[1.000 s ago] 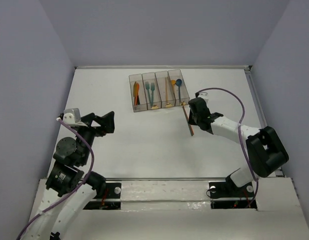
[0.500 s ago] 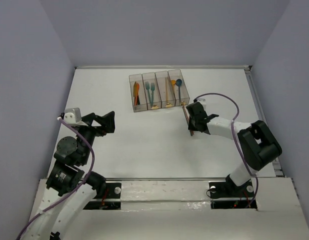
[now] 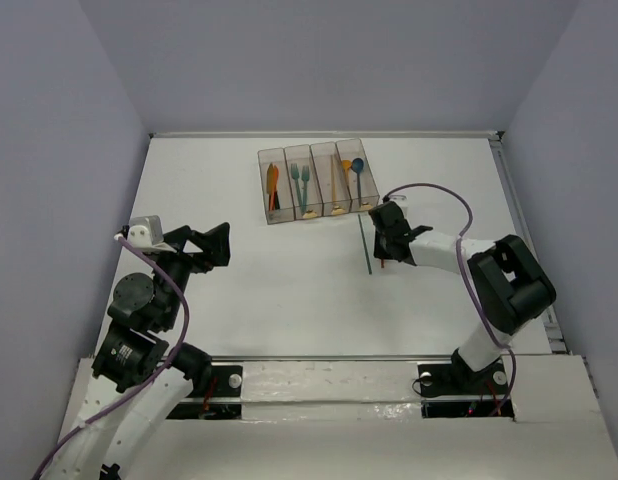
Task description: Sort the eating utensils into containers
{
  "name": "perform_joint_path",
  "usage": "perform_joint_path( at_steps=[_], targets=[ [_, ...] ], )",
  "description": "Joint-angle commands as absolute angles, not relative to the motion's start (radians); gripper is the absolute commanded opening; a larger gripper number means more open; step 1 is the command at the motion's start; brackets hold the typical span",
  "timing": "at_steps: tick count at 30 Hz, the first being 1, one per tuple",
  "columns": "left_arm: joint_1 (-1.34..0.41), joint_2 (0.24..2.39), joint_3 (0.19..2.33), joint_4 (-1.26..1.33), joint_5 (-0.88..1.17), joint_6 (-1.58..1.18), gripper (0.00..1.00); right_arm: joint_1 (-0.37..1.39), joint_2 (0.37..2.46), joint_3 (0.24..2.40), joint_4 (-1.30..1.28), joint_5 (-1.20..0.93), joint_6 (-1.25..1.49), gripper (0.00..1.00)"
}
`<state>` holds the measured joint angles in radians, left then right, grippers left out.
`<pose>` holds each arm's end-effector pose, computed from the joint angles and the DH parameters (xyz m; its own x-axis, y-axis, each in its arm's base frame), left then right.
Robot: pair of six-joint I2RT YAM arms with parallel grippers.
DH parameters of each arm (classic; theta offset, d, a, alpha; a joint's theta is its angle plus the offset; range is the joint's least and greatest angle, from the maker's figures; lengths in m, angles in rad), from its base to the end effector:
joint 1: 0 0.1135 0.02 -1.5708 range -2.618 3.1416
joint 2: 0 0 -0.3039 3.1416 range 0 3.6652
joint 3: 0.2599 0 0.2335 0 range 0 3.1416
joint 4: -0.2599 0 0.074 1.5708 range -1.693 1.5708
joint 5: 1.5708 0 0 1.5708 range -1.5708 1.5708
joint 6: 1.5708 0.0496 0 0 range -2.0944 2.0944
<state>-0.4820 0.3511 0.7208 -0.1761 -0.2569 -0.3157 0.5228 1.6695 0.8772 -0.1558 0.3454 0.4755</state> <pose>0.0440 -0.0088 0.3790 0.0914 -0.3867 -0.9176 0.2691 0.8968 -0.3511 0.2869 0.1460 0.1994 -0.7625 0.0578 -0.6444 0.0566 0.9981 0.0225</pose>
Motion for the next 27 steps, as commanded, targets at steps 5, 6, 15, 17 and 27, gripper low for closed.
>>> perform_joint_path(
  at_steps=[5,6,15,17,27],
  targets=[
    [-0.477,0.367,0.736,-0.133,-0.238,-0.308,0.99,0.515,1.645,0.878,-0.212,0.361,0.482,0.01],
    [-0.477,0.367,0.736,-0.132,-0.238,-0.310,0.99,0.515,1.628,0.870,-0.219,0.364,0.488,0.00],
    [-0.477,0.367,0.736,-0.130,-0.230,-0.311,0.99,0.515,1.405,0.830,-0.265,0.393,0.491,0.00],
    [-0.477,0.364,0.736,-0.132,-0.230,-0.310,0.99,0.515,1.374,0.847,-0.209,0.326,0.437,0.00],
    [-0.477,0.365,0.736,-0.135,-0.241,-0.307,0.99,0.515,1.668,1.263,-0.034,0.062,0.338,0.00]
  ],
)
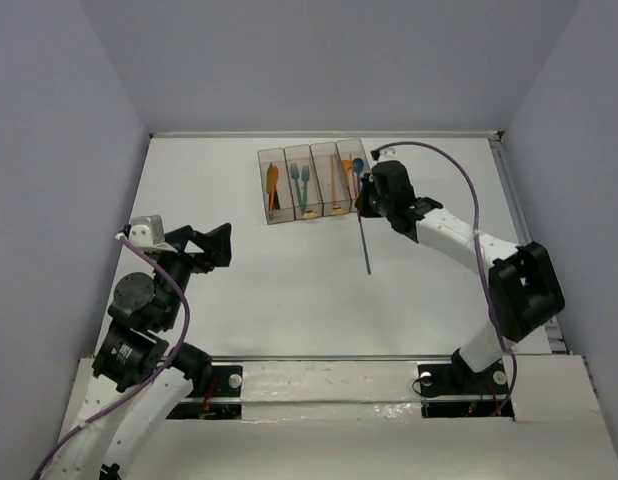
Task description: Sort the eating utensils into containers
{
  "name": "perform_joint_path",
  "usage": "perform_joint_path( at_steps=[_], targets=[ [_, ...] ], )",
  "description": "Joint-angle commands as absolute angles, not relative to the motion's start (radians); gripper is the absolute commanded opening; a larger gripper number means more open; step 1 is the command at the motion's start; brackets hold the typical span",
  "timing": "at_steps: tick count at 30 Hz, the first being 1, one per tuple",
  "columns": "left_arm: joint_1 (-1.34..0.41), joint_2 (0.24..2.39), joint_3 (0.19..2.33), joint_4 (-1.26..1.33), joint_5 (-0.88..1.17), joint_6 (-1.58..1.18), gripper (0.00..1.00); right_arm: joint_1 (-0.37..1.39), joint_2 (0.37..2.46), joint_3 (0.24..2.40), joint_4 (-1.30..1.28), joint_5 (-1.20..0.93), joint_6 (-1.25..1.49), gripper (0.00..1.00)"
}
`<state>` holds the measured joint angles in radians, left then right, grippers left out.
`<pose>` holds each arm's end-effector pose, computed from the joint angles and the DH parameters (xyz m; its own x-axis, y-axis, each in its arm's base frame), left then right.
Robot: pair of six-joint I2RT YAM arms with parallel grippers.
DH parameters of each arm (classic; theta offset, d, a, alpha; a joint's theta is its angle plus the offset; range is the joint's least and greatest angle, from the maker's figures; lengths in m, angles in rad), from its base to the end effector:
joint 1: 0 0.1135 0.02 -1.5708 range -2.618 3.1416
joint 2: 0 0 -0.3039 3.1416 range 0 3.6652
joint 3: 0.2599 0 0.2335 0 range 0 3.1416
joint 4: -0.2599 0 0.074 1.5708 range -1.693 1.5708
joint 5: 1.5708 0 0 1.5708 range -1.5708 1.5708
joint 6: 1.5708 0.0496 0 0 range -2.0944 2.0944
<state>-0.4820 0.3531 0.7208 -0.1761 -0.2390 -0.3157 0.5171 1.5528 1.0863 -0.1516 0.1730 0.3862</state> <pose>0.0443 -0.0099 0.3790 0.0845 -0.3846 -0.9192 0.2848 0.8933 -0.3476 0.3025 0.1622 0.2983 -0.6041 0.0833 -0.7925 -0.1484 0.9654 0.2146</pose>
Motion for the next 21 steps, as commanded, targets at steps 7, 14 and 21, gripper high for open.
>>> perform_joint_path(
  at_steps=[7,14,21],
  targets=[
    [-0.477,0.364,0.738,-0.137,-0.242,-0.307,0.99,0.515,1.969,1.639,-0.130,0.049,0.318,0.00],
    [-0.477,0.360,0.738,-0.137,-0.242,-0.304,0.99,0.515,2.118,1.788,-0.184,0.083,0.305,0.00],
    [-0.477,0.359,0.738,-0.138,-0.244,-0.307,0.99,0.515,2.141,1.796,-0.201,0.120,0.316,0.25]
  ],
)
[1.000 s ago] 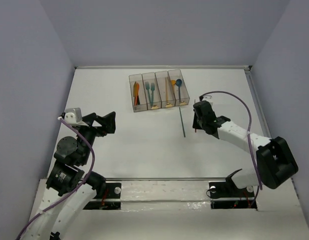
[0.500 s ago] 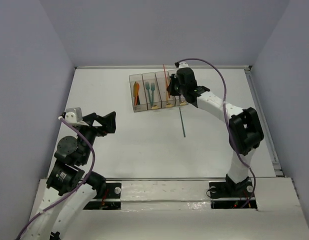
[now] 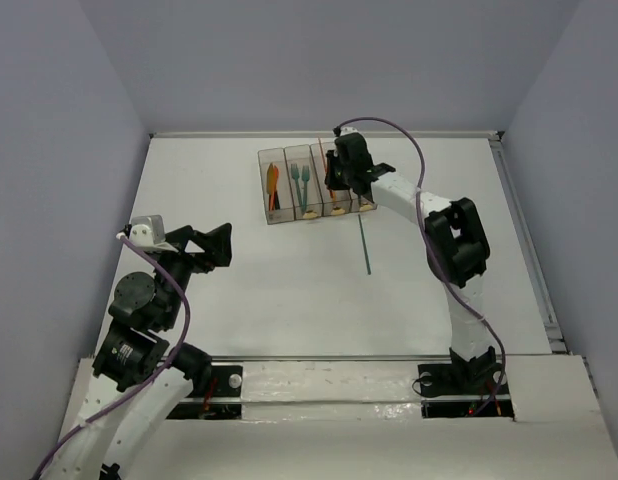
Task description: Sort the eating utensils into containers
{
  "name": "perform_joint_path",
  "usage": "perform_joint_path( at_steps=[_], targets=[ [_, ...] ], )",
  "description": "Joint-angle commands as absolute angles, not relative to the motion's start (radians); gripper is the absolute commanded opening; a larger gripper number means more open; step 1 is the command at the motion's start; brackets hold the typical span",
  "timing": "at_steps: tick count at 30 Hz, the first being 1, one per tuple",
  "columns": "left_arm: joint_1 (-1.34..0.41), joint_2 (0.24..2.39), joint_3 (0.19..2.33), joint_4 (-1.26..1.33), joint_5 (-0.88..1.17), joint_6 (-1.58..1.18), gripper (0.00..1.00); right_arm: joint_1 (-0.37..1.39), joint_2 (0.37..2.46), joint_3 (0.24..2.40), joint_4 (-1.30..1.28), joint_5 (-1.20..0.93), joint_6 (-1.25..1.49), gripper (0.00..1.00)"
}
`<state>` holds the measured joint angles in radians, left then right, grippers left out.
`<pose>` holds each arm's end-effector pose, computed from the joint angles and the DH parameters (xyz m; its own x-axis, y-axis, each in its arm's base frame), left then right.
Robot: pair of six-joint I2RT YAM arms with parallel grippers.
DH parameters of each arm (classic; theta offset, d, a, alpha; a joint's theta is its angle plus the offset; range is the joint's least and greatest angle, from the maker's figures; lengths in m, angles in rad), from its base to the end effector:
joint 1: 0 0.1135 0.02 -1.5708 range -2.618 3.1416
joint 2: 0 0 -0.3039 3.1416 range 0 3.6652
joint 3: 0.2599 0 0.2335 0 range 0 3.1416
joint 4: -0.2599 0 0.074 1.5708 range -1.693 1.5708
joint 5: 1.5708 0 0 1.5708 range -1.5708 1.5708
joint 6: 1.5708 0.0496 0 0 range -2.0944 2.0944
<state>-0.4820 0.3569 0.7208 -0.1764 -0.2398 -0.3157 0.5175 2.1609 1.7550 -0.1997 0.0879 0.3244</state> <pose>0.0452 -0.0103 0.3788 0.0814 -0.3829 -0.9202 0.2828 0.8942 -0.3471 0.4554 0.2542 0.2618 -0.6060 0.0204 -0.7952 -0.2499 0.9442 0.2147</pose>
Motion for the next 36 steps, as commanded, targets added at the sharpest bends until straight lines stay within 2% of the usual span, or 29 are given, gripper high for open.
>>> perform_joint_path(
  at_steps=[1,2,5,9,13,14,18,23,36],
  targets=[
    [-0.477,0.359,0.739,-0.138,-0.244,-0.307,0.99,0.515,2.137,1.793,-0.198,0.123,0.318,0.31],
    [-0.477,0.359,0.739,-0.137,-0.244,-0.307,0.99,0.515,2.132,1.792,-0.196,0.127,0.318,0.41],
    [-0.477,0.359,0.738,-0.137,-0.244,-0.307,0.99,0.515,2.092,1.776,-0.187,0.130,0.314,0.47],
    [-0.477,0.357,0.736,-0.138,-0.242,-0.307,0.99,0.515,1.981,1.668,-0.144,0.144,0.313,0.48],
    [-0.477,0.351,0.738,-0.141,-0.245,-0.307,0.99,0.515,1.774,1.346,-0.004,0.173,0.392,0.47],
    [-0.477,0.351,0.736,-0.141,-0.247,-0.307,0.99,0.515,1.693,1.195,0.038,0.185,0.409,0.47],
    [-0.477,0.363,0.738,-0.137,-0.242,-0.308,0.99,0.515,1.574,0.952,0.049,0.280,0.459,0.46],
    [-0.477,0.368,0.736,-0.135,-0.238,-0.308,0.99,0.535,1.558,0.867,-0.046,0.287,0.466,0.45],
    [-0.459,0.385,0.735,-0.129,-0.221,-0.307,0.99,0.640,1.686,0.920,-0.098,0.340,0.469,0.43]
  ],
)
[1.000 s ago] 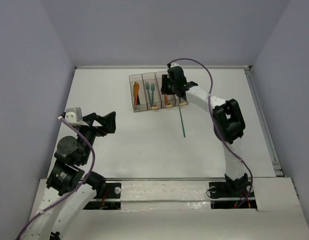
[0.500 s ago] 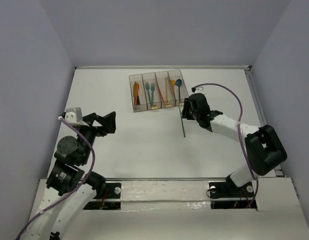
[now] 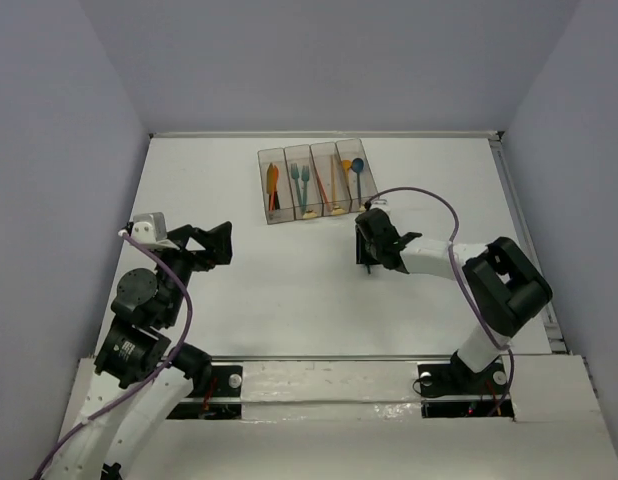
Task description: Sort the eating utensils into containers
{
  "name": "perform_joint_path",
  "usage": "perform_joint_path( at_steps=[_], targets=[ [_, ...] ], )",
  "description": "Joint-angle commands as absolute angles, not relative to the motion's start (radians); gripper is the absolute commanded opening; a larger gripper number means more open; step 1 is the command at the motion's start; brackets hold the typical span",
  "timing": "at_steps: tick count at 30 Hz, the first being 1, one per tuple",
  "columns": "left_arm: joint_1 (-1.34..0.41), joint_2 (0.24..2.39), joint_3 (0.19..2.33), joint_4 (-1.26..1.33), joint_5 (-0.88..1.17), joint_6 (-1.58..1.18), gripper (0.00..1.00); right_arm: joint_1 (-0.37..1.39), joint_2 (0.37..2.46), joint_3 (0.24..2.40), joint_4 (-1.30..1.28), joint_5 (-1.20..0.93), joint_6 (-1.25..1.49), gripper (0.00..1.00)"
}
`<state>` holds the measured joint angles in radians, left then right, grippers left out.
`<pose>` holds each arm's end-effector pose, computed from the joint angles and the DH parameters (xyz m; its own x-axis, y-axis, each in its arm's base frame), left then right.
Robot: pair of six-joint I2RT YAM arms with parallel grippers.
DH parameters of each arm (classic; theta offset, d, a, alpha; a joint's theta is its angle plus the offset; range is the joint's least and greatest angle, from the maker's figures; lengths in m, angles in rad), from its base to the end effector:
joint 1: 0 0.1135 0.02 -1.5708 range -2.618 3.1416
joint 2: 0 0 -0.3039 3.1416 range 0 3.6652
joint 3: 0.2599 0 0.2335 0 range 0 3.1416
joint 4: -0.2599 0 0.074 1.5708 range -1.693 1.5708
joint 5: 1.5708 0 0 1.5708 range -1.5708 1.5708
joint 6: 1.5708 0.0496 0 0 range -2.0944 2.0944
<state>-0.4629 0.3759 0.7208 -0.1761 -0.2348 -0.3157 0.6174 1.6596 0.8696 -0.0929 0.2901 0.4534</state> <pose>0.0498 -0.0120 0.3784 0.0718 -0.3733 -0.9249 0.2644 0.9013 -0.3432 0.2737 0.1769 0.2043 -0.7444 -0.0138 -0.6676 -0.0896 0.9928 0.0794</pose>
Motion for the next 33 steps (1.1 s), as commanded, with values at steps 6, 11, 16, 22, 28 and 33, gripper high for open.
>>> perform_joint_path(
  at_steps=[6,11,16,22,28,33],
  targets=[
    [-0.459,0.385,0.733,-0.130,-0.218,-0.305,0.99,0.658,1.749,0.953,-0.173,0.393,0.495,0.17],
    [-0.459,0.385,0.735,-0.130,-0.218,-0.305,0.99,0.679,1.734,0.934,-0.227,0.420,0.538,0.00],
    [-0.459,0.384,0.736,-0.129,-0.215,-0.305,0.99,0.707,1.599,0.882,-0.271,0.405,0.548,0.00],
    [-0.459,0.377,0.736,-0.130,-0.216,-0.305,0.99,0.742,1.439,0.862,-0.224,0.253,0.499,0.00],
    [-0.459,0.373,0.736,-0.130,-0.212,-0.305,0.99,0.742,1.468,1.035,-0.138,0.267,0.396,0.00],
    [-0.459,0.362,0.736,-0.135,-0.218,-0.304,0.99,0.680,1.675,1.285,-0.078,0.255,0.316,0.00]
  ],
)
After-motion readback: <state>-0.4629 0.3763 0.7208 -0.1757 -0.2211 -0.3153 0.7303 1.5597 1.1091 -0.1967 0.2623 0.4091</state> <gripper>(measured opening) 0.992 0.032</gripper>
